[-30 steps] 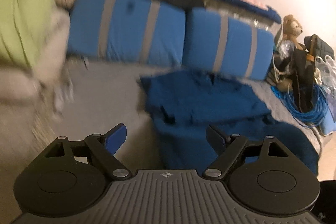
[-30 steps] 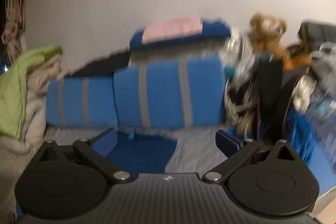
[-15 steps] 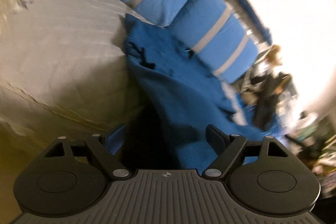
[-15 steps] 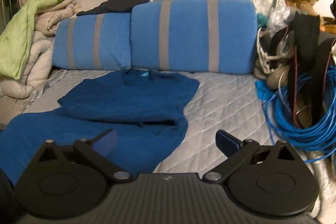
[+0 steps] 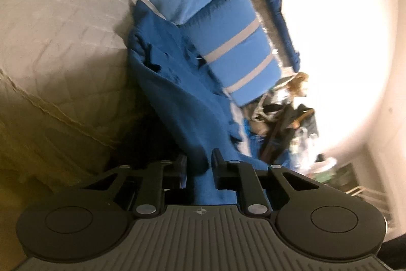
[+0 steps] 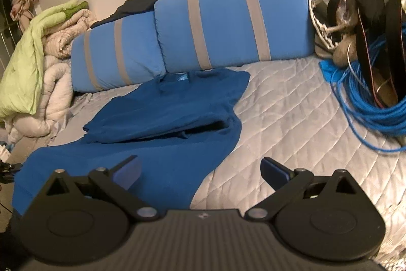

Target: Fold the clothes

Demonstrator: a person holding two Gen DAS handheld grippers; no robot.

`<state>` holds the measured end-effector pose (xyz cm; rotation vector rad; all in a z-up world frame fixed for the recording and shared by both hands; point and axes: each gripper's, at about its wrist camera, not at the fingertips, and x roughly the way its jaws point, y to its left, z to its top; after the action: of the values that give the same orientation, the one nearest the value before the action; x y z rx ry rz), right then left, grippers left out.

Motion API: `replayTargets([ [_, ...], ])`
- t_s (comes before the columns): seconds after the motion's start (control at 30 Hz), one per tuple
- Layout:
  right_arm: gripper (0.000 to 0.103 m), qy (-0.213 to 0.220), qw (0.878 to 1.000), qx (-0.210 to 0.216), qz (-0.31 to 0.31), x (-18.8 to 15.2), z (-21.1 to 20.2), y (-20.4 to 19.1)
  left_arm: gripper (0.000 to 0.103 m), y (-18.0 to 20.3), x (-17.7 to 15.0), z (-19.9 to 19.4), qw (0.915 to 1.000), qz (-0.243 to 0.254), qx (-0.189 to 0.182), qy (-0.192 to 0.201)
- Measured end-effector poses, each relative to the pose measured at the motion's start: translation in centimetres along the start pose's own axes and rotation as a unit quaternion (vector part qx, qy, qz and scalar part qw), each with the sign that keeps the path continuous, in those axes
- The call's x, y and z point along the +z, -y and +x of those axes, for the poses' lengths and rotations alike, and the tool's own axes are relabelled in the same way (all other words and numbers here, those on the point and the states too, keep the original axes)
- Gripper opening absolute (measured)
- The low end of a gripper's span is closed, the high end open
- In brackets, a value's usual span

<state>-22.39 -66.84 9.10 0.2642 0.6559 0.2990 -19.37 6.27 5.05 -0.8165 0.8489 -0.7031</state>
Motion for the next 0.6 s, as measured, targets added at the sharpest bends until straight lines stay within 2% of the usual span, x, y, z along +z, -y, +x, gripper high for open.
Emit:
replayTargets([
  [0.13,0.103,-0.004,1.0,0.011,0.017,-0.7,0.2,0.4,0.019,0.4,-0.2,0.3,1.0,-0.001,-0.006,-0.005],
  [0.17,0.103,-0.007,1.0,0.014,0.021,-0.9,0.3,0.5,0.017,0.5,-0.2,0.4,1.0,-0.001,-0.006,-0.005],
  [0.2,0.103,-0.009,0.999,0.017,0.026,-1.1,0.4,0.6,0.01,0.6,-0.2,0.5,1.0,0.0,-0.003,-0.004],
  [0.33,0.103,-0.027,0.998,0.035,0.05,-2.4,0.9,1.4,0.007,0.6,-0.3,0.5,0.9999,-0.007,0.015,0.002],
  [0.43,0.103,-0.04,0.991,0.084,0.093,-3.6,1.2,2.5,0.007,0.8,-0.4,0.4,0.9996,-0.001,0.026,0.004],
  [0.6,0.094,-0.059,0.967,0.189,0.158,-5.6,1.8,4.4,0.007,0.9,-0.4,0.4,0.9995,0.0,0.031,0.005],
])
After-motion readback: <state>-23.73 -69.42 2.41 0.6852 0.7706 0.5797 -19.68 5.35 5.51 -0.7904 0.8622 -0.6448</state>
